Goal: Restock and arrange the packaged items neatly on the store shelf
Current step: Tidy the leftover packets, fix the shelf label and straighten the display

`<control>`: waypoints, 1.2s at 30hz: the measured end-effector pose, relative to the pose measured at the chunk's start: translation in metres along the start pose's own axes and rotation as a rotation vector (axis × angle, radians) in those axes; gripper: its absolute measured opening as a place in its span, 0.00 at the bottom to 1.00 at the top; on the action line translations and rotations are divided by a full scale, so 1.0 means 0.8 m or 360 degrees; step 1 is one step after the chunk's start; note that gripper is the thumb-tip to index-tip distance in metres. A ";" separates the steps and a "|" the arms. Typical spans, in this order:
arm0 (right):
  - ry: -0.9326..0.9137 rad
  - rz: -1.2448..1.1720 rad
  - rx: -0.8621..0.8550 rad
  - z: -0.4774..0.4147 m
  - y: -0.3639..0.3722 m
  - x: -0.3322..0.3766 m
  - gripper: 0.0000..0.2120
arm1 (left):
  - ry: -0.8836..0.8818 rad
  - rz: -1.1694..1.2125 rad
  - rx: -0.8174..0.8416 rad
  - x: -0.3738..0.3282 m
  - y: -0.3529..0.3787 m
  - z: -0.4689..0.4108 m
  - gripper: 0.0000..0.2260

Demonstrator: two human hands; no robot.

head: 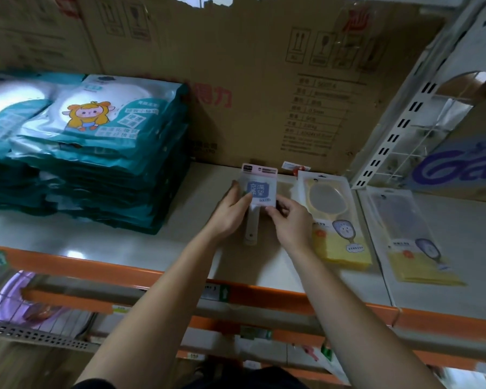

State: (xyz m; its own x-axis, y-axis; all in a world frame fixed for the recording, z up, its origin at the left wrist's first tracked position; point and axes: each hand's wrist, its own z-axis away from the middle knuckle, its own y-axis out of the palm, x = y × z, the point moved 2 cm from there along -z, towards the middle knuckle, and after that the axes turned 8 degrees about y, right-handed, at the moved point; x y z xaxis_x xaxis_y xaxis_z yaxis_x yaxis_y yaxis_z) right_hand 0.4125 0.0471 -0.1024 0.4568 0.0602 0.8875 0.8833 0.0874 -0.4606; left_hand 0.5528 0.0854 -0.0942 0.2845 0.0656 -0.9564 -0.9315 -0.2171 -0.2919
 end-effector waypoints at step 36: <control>0.0367 -0.0221 -0.0054 -0.007 0.027 0.016 0.14 | 0.0091 -0.0192 0.0089 0.003 -0.035 -0.027 0.17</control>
State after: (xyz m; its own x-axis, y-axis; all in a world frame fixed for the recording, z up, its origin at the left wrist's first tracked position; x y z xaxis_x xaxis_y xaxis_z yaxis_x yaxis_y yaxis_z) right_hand 0.4380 0.0444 -0.1009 0.3392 -0.1787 0.9236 0.9405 0.0450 -0.3368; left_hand 0.5848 0.0709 -0.0886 0.4063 0.0318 -0.9132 -0.9004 -0.1562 -0.4061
